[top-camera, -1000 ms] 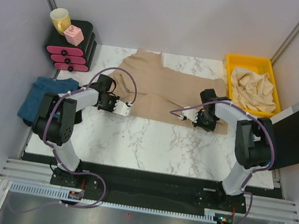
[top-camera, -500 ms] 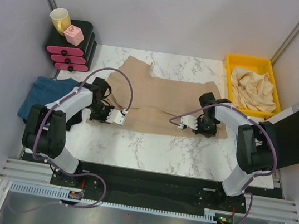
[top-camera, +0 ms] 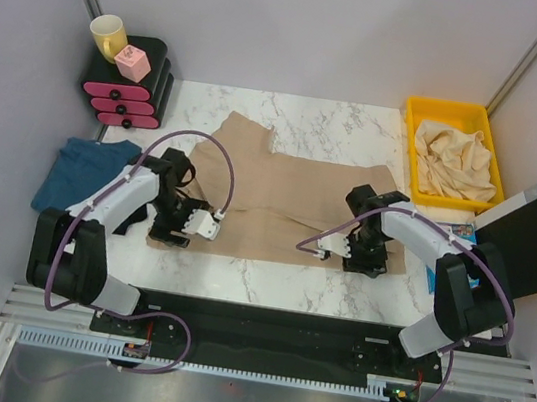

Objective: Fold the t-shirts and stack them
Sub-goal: Fold the tshirt

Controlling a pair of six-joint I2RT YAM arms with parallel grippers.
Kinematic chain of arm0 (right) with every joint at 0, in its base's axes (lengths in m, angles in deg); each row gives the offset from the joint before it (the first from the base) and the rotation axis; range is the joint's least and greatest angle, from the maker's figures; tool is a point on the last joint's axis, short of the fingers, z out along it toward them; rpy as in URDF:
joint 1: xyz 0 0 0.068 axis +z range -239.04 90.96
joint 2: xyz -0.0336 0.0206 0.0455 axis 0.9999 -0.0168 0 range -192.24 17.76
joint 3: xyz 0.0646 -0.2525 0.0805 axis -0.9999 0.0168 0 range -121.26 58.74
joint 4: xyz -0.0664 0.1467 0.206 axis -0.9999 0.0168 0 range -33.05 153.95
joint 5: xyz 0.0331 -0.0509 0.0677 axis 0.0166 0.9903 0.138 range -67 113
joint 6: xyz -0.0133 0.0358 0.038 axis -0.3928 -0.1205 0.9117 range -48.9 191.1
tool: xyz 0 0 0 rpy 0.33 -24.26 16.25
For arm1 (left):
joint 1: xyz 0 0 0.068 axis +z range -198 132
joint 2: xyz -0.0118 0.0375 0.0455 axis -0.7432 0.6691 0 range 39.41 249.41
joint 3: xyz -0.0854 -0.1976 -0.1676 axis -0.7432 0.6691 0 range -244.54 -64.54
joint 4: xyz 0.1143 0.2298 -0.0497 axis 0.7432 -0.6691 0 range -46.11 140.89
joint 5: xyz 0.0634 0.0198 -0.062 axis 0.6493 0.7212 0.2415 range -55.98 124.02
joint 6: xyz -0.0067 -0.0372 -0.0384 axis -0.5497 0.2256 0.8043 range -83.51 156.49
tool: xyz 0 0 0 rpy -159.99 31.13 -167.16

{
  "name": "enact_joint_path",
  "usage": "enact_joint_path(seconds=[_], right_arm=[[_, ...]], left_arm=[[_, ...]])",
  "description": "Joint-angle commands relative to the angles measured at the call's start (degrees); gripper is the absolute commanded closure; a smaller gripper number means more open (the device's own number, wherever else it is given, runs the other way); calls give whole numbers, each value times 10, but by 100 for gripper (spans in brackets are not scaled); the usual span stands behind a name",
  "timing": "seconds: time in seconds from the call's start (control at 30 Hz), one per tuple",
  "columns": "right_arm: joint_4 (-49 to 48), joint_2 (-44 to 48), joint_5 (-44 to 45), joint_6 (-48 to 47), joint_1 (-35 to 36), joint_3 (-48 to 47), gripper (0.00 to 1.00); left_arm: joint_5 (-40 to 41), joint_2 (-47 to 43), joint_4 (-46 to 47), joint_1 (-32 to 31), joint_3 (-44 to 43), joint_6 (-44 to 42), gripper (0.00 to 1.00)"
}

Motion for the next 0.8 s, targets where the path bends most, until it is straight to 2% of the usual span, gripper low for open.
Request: enact_joint_path(seconds=[0.0,0.13,0.23,0.33,0.53,0.77], right_arm=[[23,43,2,15,2,-23,46],[-9,56,18,40,-3,-70,48],[-63,59,39,44,-19,-63,53],[-67,35,51,37,-36,-59,56],[-70,22,44,16,-59,-36,55],[-125,-13,48,22,-68,-14,55]], left_arm=[[-27,-19,-30,-1,-69,-6,17],[-34,-8,-21,0,-163,0,17],[-13,26,37,1,-192,18,17],[4,71,63,7,-215,35,19],[20,100,98,19,-220,29,21],[18,120,114,20,-234,35,21]])
